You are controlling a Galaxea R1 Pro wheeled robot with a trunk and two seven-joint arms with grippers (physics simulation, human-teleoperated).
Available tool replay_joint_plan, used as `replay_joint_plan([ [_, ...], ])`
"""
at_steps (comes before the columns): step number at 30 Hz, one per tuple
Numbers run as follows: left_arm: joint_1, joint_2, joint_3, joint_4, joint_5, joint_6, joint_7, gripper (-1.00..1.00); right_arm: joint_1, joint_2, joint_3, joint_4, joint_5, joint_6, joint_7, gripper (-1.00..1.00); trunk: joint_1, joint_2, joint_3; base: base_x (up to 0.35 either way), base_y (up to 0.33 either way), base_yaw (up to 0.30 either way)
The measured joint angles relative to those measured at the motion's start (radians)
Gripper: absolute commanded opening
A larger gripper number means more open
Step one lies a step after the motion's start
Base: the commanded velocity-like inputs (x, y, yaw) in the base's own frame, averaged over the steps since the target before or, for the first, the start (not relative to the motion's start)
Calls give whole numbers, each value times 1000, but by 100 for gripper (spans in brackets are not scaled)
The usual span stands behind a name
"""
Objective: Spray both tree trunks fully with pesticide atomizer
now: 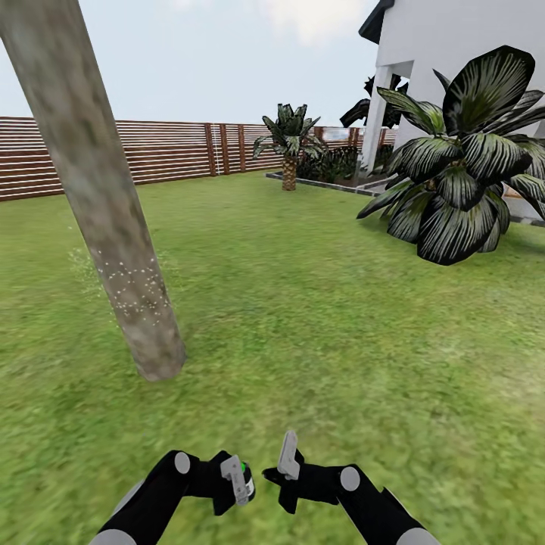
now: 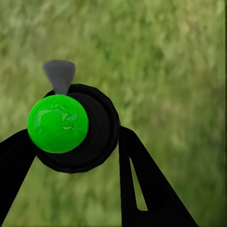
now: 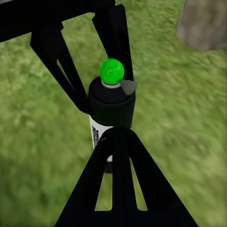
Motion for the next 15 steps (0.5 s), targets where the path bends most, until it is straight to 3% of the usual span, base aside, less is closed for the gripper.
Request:
replay_joint_plan([
  [15,2,-12,0,44,6,-1,-2,-100,0,0,0,-1,0,1,0,-100,0,0,0,0,0,0],
])
